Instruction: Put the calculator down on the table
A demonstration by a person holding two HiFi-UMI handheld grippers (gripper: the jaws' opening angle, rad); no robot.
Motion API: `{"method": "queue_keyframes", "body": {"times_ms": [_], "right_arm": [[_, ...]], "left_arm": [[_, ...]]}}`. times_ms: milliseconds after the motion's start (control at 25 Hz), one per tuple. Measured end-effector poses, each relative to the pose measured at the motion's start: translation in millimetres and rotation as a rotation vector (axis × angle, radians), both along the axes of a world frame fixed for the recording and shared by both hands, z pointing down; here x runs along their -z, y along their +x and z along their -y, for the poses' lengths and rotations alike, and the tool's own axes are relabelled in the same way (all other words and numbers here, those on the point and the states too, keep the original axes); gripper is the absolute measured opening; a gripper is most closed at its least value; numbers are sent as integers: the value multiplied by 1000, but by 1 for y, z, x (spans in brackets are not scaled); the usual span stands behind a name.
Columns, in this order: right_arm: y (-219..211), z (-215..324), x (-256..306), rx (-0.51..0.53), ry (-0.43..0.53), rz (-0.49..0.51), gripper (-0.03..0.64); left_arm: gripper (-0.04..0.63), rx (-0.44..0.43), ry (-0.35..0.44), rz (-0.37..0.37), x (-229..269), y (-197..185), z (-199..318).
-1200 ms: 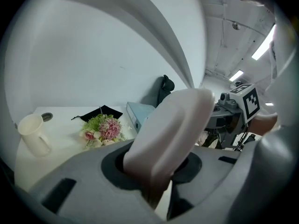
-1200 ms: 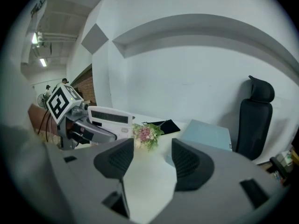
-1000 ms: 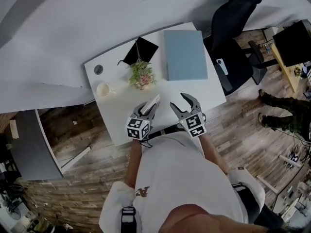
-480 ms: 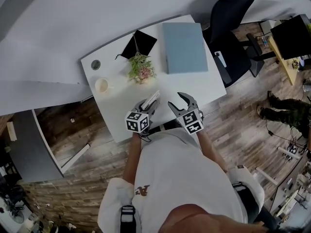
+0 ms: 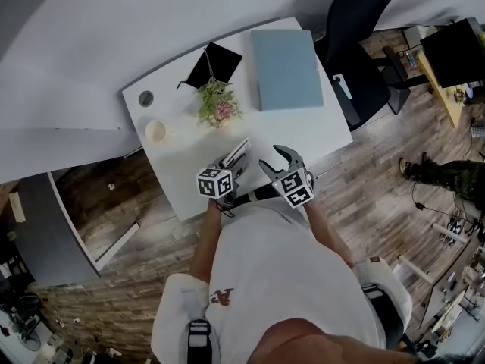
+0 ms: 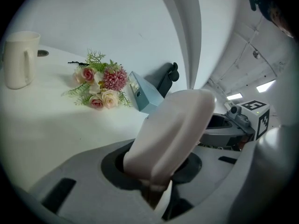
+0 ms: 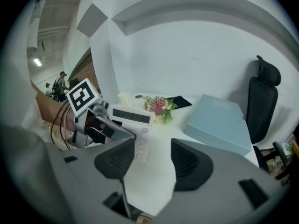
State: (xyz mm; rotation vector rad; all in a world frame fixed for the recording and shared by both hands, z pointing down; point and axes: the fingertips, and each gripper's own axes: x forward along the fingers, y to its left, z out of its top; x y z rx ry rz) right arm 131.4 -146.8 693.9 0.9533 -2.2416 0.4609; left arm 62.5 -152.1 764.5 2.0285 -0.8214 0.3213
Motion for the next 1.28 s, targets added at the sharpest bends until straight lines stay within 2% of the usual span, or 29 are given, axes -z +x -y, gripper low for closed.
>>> {"method": "queue_keyframes", "body": {"times_ms": [320, 520, 880, 960, 1080, 1280], "right_arm": [[-3, -2, -10, 6, -26, -6, 247], [-6, -4, -15, 13, -37, -9, 247], [-8, -2, -16, 25, -36, -28, 247], [-9, -2, -16, 29, -33, -31, 245], [-10, -1, -15, 27, -35, -37, 245], [-14, -3, -16, 23, -43, -26, 244]], "left_arm": [[124, 10, -54, 3, -14, -2, -1], [147, 42, -59, 30, -24, -9, 4], [167, 72, -58, 37, -30, -14, 8], [180, 82, -59, 67, -33, -17, 9], [234, 82, -68, 119, -38, -25, 10], [249, 79, -66, 145, -40, -27, 10]]}}
